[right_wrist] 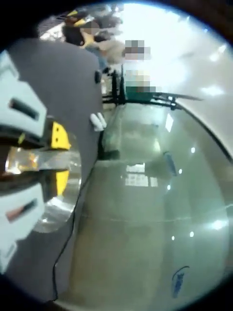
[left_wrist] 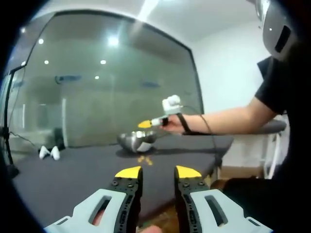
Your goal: Pick up the QQ candy scattered on the table and place it into the stainless steel bowl on the table
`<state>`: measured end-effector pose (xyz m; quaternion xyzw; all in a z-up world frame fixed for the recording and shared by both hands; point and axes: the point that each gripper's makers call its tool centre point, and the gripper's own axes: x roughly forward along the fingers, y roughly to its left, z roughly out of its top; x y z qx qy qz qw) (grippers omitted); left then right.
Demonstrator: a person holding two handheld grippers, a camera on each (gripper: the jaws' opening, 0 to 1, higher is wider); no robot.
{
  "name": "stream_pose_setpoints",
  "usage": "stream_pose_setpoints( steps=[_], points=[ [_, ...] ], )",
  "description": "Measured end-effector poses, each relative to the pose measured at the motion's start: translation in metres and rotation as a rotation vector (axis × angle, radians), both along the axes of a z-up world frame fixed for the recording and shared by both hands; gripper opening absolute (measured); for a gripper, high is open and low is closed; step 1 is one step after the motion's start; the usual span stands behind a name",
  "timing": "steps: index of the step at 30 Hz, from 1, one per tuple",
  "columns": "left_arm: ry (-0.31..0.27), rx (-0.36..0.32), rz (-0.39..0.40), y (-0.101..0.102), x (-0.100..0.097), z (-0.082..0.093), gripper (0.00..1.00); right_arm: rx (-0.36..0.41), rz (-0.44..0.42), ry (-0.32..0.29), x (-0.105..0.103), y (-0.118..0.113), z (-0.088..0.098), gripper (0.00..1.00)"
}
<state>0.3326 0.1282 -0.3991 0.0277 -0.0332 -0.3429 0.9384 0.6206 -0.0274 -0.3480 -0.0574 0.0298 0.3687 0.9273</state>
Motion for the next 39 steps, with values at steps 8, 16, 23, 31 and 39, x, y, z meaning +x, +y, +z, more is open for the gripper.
stream_pose_setpoints(
  steps=[8, 16, 23, 31, 39],
  points=[
    [0.006, 0.016, -0.031, -0.011, -0.001, -0.003, 0.27, 0.027, 0.006, -0.035, -0.032, -0.024, 0.013, 0.16],
    [0.007, 0.013, -0.042, -0.017, 0.0, -0.004, 0.27, 0.052, 0.026, -0.018, -0.066, -0.037, -0.005, 0.16],
    [0.007, 0.018, -0.053, -0.02, -0.001, -0.005, 0.27, 0.022, 0.018, 0.028, -0.074, -0.038, -0.045, 0.17],
    [0.005, 0.019, -0.048, -0.018, -0.003, -0.004, 0.27, -0.001, 0.038, 0.064, -0.07, -0.029, -0.065, 0.17],
    [0.012, 0.025, -0.038, -0.013, -0.004, -0.006, 0.27, -0.015, 0.186, 0.153, -0.082, -0.003, -0.096, 0.17]
  ],
)
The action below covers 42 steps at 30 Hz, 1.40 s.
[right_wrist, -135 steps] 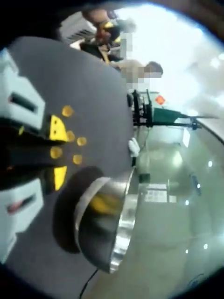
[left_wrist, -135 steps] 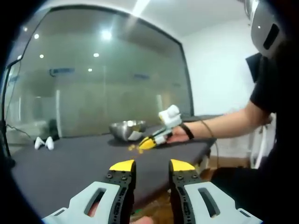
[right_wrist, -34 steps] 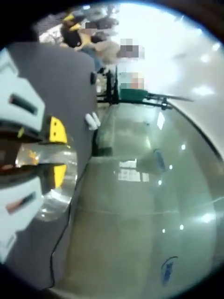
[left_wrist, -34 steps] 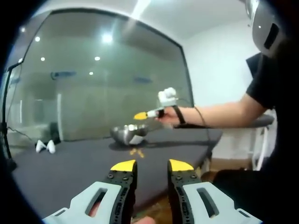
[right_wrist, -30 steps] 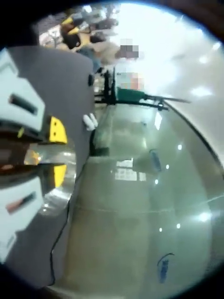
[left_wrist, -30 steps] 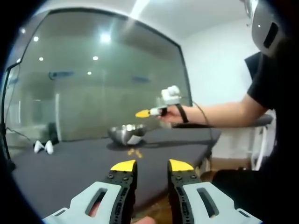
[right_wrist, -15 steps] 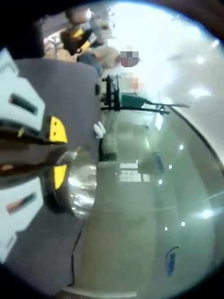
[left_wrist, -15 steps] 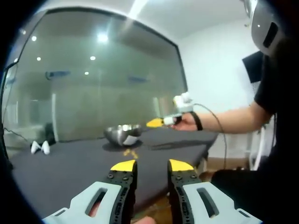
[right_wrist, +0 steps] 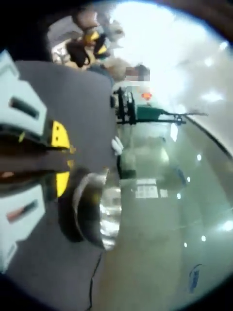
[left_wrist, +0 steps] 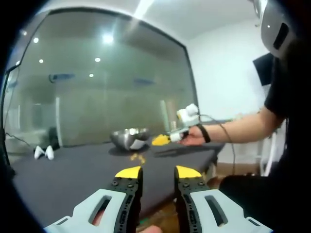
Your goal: Pick up the QQ candy scattered on the table and place it into the stainless steel bowl on the table
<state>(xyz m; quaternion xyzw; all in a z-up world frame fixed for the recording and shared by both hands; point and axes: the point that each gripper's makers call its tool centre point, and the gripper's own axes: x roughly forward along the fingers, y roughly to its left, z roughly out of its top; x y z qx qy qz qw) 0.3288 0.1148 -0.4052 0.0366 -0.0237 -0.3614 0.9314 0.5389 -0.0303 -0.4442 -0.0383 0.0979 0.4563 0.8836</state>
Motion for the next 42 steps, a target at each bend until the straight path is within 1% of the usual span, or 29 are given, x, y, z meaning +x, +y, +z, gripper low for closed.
stream_pose_setpoints(
  steps=[1, 3, 5, 7, 12, 18, 19, 25, 29, 36, 42],
  points=[
    [0.0, -0.001, 0.001, 0.0, 0.0, 0.0, 0.27, -0.005, 0.04, 0.008, -0.012, 0.009, -0.003, 0.17],
    [-0.001, -0.003, 0.004, 0.001, 0.0, 0.001, 0.27, -0.065, 0.099, -0.014, -0.022, 0.021, -0.011, 0.17],
    [-0.003, -0.003, 0.008, 0.002, 0.0, 0.001, 0.27, -0.095, 0.155, -0.008, -0.031, 0.031, -0.017, 0.17],
    [-0.002, -0.005, 0.012, 0.003, 0.0, 0.001, 0.27, -0.116, 0.18, -0.015, -0.035, 0.039, -0.019, 0.17],
    [0.004, 0.002, 0.014, 0.004, 0.0, -0.001, 0.27, -0.133, 0.195, -0.025, -0.034, 0.054, -0.019, 0.17],
    [0.005, -0.003, 0.03, 0.013, 0.0, 0.0, 0.27, -0.162, 0.22, -0.017, -0.034, 0.068, -0.028, 0.17],
    [0.005, -0.003, 0.033, 0.014, 0.0, 0.0, 0.27, -0.168, 0.224, -0.013, -0.03, 0.067, -0.03, 0.17],
    [0.01, -0.005, 0.04, 0.017, 0.0, -0.002, 0.27, -0.18, 0.234, -0.001, -0.028, 0.076, -0.036, 0.17],
    [0.011, -0.007, 0.036, 0.016, -0.001, -0.002, 0.27, -0.162, 0.232, 0.011, -0.028, 0.079, -0.036, 0.17],
    [0.008, -0.007, 0.038, 0.019, 0.0, -0.001, 0.27, -0.161, 0.229, -0.001, -0.028, 0.081, -0.035, 0.11],
    [0.006, -0.004, 0.033, 0.017, 0.0, -0.001, 0.27, -0.163, 0.224, -0.002, -0.029, 0.081, -0.035, 0.1]
  ],
)
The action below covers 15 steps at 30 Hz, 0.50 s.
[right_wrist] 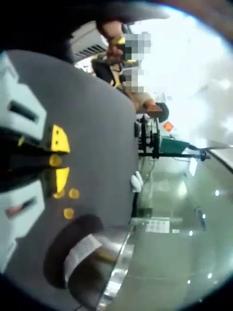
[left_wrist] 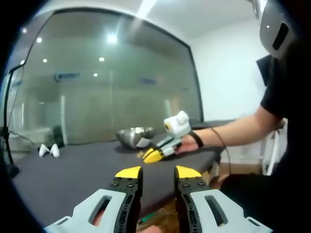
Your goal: Pick up the QQ candy scattered on the table and place it into the stainless steel bowl on the table
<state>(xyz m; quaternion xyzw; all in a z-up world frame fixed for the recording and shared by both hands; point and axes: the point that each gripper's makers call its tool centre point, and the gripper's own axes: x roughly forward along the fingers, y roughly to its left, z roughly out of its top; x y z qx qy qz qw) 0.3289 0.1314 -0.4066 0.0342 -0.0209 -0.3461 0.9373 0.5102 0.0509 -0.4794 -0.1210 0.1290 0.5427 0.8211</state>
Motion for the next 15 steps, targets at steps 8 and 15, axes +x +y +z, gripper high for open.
stream_pose_setpoints(
  steps=[8, 15],
  points=[
    [0.001, 0.001, -0.006, -0.001, -0.002, 0.0, 0.27, 0.013, -0.02, -0.001, 0.003, -0.002, 0.002, 0.1],
    [0.001, 0.002, -0.002, 0.001, -0.003, 0.0, 0.27, 0.065, 0.001, -0.03, -0.007, -0.009, 0.03, 0.1]
  ],
)
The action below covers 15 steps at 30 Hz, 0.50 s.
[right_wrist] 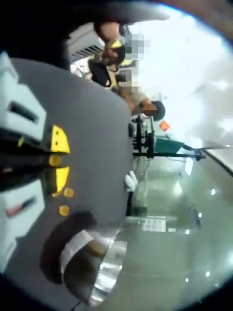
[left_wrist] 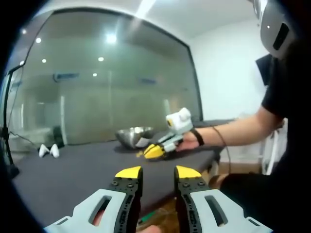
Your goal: Pick up the QQ candy scattered on the table and place it into the stainless steel bowl on the table
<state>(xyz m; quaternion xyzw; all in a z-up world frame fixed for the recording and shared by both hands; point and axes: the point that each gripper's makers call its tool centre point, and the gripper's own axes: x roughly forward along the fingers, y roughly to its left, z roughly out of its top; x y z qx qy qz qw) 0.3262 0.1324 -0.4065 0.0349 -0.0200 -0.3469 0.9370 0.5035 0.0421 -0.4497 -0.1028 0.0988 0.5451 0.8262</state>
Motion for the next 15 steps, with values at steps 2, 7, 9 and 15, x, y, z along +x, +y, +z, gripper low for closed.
stream_pose_setpoints(
  steps=[2, 7, 9, 15],
  points=[
    [-0.002, 0.001, -0.003, -0.001, 0.001, 0.0, 0.27, 0.016, 0.001, -0.028, 0.001, -0.005, 0.015, 0.1],
    [-0.008, 0.0, -0.014, -0.006, 0.002, 0.002, 0.27, 0.055, -0.061, -0.084, 0.017, -0.027, 0.048, 0.1],
    [-0.012, 0.0, -0.02, -0.009, 0.003, 0.003, 0.27, 0.069, -0.111, -0.1, 0.03, -0.038, 0.059, 0.1],
    [-0.015, 0.003, -0.034, -0.013, 0.001, 0.005, 0.27, 0.115, -0.27, -0.137, 0.072, -0.07, 0.093, 0.1]
  ],
)
